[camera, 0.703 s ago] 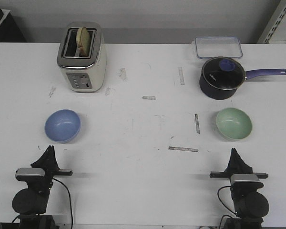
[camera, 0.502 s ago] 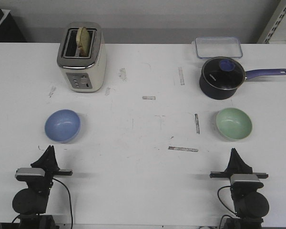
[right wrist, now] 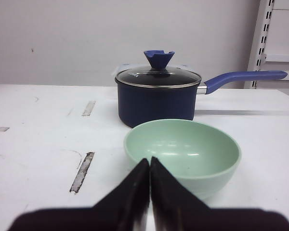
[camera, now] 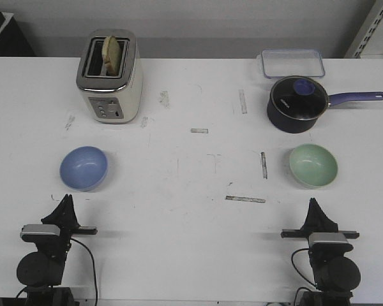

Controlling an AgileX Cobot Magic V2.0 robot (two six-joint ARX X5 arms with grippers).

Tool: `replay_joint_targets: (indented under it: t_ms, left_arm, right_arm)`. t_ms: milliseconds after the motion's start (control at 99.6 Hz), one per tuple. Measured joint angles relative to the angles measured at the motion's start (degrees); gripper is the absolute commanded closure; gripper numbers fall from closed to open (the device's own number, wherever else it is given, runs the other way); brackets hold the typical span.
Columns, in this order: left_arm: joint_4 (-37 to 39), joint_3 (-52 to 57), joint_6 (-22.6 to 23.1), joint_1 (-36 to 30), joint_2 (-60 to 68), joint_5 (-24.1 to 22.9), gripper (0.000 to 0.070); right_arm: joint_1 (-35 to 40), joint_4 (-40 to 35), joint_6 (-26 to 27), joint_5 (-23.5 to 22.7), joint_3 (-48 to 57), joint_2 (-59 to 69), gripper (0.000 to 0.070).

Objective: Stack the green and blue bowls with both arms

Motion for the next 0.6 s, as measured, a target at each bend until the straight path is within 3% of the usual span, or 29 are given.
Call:
replay_joint_targets:
  t_ms: [361, 602]
  left_arm:
    - [0.0, 0.0, 0.0, 0.0, 0.0, 0.0, 0.0699]
    - [0.0, 0.0, 0.0, 0.0, 0.0, 0.0, 0.0699]
  right_arm:
    - [0.0, 0.6, 0.1, 0.0, 0.0, 0.0, 0.0700]
    - [0.0, 6.4, 1.2, 0.0, 1.7, 0.0, 0.0700]
